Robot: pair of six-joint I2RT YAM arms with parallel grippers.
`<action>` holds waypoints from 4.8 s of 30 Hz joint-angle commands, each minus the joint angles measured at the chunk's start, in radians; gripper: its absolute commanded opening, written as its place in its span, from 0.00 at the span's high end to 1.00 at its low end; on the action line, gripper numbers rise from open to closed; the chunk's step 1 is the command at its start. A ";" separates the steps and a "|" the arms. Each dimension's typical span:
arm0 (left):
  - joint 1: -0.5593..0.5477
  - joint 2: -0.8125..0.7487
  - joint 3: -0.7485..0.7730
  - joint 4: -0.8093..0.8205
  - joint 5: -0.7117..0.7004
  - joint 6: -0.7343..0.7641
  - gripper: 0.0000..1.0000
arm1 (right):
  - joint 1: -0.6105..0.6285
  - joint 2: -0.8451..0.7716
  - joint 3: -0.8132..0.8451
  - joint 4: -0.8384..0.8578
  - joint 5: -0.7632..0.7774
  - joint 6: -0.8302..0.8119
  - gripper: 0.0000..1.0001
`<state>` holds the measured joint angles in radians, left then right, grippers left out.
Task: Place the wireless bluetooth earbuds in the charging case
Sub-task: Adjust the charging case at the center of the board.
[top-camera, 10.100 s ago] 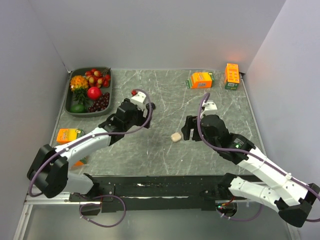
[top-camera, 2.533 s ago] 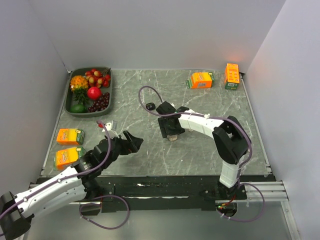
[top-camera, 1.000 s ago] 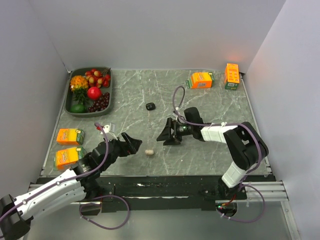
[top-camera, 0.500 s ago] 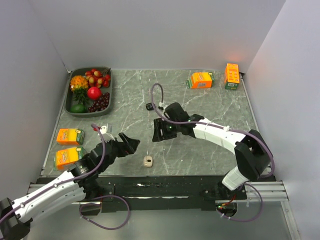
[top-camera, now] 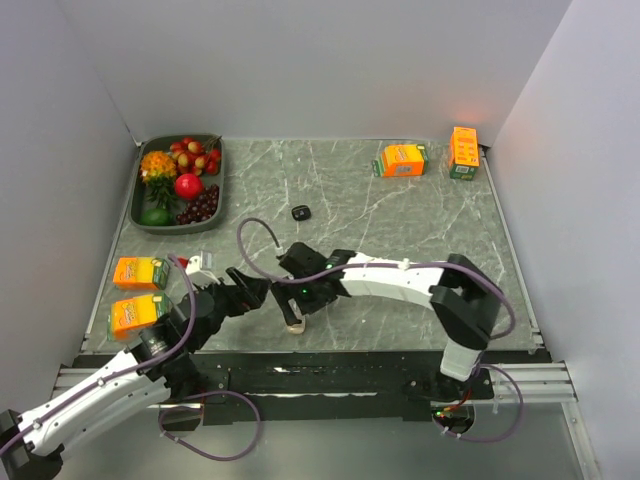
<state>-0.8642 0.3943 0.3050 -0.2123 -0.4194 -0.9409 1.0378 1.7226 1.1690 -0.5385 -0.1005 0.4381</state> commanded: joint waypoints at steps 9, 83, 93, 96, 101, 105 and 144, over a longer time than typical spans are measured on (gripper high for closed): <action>-0.001 -0.049 0.003 -0.076 -0.067 -0.035 0.10 | 0.065 0.186 0.122 -0.083 0.146 0.235 0.16; -0.022 0.867 0.318 0.204 -0.010 -0.177 0.15 | -0.377 -0.533 -0.115 -0.043 0.371 0.229 0.19; -0.024 1.077 0.394 0.315 0.108 -0.154 0.50 | -0.363 -0.623 -0.252 0.047 0.292 0.123 0.33; -0.024 1.089 0.463 0.145 0.032 -0.216 0.43 | -0.366 -0.546 -0.241 0.117 0.207 0.036 0.34; -0.029 0.901 0.379 -0.030 -0.061 -0.306 0.39 | -0.294 -0.279 -0.067 0.114 0.117 -0.202 0.13; -0.032 0.595 0.234 -0.125 -0.116 -0.400 0.33 | -0.266 -0.100 0.033 0.097 0.068 -0.312 0.01; -0.030 0.037 -0.072 -0.234 -0.088 -0.432 0.05 | -0.199 0.288 0.247 -0.063 0.185 -0.363 0.30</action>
<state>-0.8917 0.4301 0.2405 -0.4755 -0.5026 -1.3739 0.8402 2.0197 1.4212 -0.5285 0.0494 0.0368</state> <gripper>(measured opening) 0.950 0.729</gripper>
